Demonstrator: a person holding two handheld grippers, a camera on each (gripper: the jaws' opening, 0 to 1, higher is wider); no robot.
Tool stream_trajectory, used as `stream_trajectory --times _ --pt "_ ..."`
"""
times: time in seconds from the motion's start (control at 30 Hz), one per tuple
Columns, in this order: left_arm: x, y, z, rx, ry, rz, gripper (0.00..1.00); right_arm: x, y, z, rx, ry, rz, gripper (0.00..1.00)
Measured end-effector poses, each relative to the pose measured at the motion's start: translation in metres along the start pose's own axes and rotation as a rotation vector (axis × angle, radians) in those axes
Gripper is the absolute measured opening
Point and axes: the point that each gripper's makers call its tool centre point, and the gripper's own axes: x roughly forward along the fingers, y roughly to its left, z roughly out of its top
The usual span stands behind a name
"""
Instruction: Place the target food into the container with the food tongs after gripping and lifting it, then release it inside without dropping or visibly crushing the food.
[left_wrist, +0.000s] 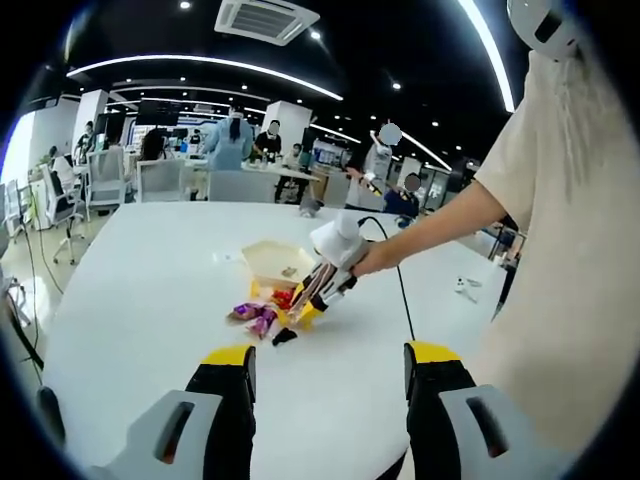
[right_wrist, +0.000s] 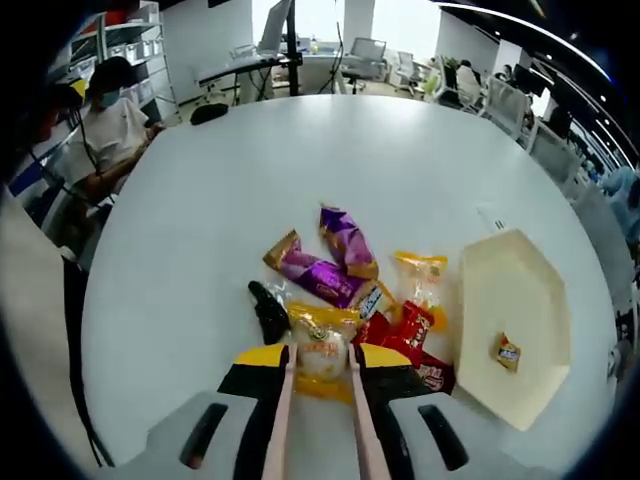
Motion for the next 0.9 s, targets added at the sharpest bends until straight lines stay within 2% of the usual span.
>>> stream_trajectory --times 0.6,0.9 --pt "0.0017 0.0011 0.004 0.012 -0.004 0.0 0.6 0.0014 0.0 -0.0005 0.045 -0.018 -0.001 0.24" --pt "0.0027 0.0005 -0.0033 0.017 0.023 -0.001 0.64 -0.0001 -0.0005 0.0005 0.057 -0.029 -0.006 0.23"
